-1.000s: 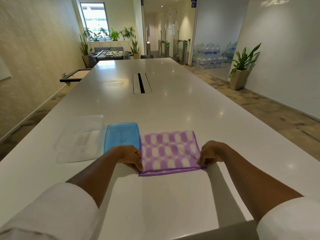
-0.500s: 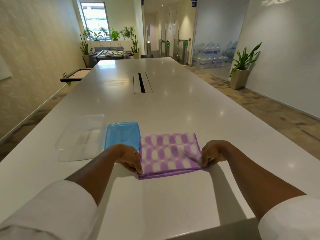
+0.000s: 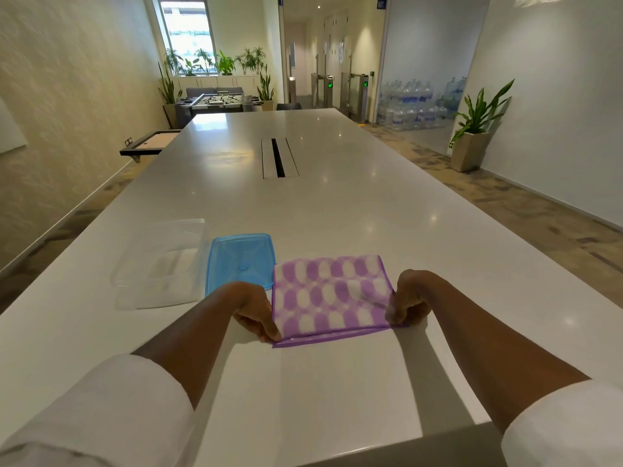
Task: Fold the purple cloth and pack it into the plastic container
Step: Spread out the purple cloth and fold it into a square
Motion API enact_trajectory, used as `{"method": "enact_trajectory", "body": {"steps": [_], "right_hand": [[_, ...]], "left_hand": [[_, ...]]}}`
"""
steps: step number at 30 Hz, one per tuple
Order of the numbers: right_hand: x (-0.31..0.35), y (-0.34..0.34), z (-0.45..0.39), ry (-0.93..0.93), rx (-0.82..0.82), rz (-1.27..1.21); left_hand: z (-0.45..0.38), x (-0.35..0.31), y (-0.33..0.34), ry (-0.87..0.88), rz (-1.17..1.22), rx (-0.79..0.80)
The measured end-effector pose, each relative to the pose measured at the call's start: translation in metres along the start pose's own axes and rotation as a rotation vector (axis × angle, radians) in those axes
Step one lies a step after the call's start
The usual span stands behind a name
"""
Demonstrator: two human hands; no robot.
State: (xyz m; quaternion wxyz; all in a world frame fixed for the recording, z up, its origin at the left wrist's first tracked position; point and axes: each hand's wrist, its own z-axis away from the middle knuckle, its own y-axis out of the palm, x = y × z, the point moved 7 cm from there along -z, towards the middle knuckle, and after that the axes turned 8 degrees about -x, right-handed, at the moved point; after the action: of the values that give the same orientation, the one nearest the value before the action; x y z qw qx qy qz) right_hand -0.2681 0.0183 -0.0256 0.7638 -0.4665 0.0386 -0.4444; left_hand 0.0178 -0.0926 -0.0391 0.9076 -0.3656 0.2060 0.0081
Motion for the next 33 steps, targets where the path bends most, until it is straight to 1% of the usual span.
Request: {"method": "enact_trajectory", "body": {"steps": [2, 4, 6, 8, 11, 13, 15, 17, 18, 19, 20, 22, 24, 27, 29, 31, 32, 33], "right_hand": [[0.001, 0.004, -0.001, 0.042, 0.021, -0.043], [0.000, 0.006, -0.002, 0.081, 0.041, -0.070], [-0.003, 0.004, -0.001, 0.094, 0.023, -0.100], [-0.005, -0.001, 0.001, 0.089, -0.016, -0.159], [-0.007, -0.005, 0.005, 0.055, -0.052, -0.220], [-0.009, -0.008, 0.004, 0.036, -0.060, -0.311], [-0.014, -0.013, 0.000, 0.028, -0.081, -0.393], [-0.021, -0.021, -0.004, 0.036, -0.124, -0.405], [-0.025, -0.025, -0.006, 0.046, -0.162, -0.392], [-0.030, -0.031, -0.008, 0.057, -0.219, -0.371], [-0.034, -0.035, -0.011, 0.063, -0.284, -0.351], [-0.042, -0.043, -0.013, 0.066, -0.404, -0.326], [-0.048, -0.045, -0.015, 0.052, -0.472, -0.308], [-0.054, -0.043, -0.018, 0.053, -0.472, -0.286], [-0.059, -0.042, -0.021, 0.067, -0.458, -0.284], [-0.065, -0.044, -0.023, 0.074, -0.460, -0.297], [-0.067, -0.046, -0.024, 0.070, -0.474, -0.302], [-0.068, -0.049, -0.024, 0.061, -0.494, -0.303]], "left_hand": [[-0.001, -0.005, 0.000, 0.006, 0.037, -0.004], [-0.004, -0.009, -0.003, 0.007, 0.081, -0.046], [-0.007, -0.012, -0.005, 0.018, 0.117, -0.097], [-0.007, -0.014, -0.005, 0.021, 0.180, -0.116], [-0.005, -0.015, 0.001, 0.008, 0.238, -0.067], [-0.004, -0.016, 0.005, 0.009, 0.225, -0.022], [-0.002, -0.018, 0.011, 0.010, 0.212, 0.056], [0.002, -0.021, 0.014, 0.012, 0.164, 0.127], [0.002, -0.023, 0.013, 0.012, 0.124, 0.135], [0.002, -0.025, 0.009, 0.017, 0.083, 0.110], [-0.001, -0.027, 0.002, 0.031, 0.045, 0.050], [-0.009, -0.036, -0.014, 0.086, 0.008, -0.131], [-0.016, -0.048, -0.026, 0.154, 0.074, -0.297], [-0.025, -0.065, -0.032, 0.249, 0.293, -0.455], [-0.029, -0.068, -0.037, 0.276, 0.355, -0.594], [-0.033, -0.067, -0.037, 0.261, 0.286, -0.688], [-0.037, -0.065, -0.034, 0.244, 0.227, -0.689], [-0.041, -0.062, -0.031, 0.220, 0.164, -0.653]]}}
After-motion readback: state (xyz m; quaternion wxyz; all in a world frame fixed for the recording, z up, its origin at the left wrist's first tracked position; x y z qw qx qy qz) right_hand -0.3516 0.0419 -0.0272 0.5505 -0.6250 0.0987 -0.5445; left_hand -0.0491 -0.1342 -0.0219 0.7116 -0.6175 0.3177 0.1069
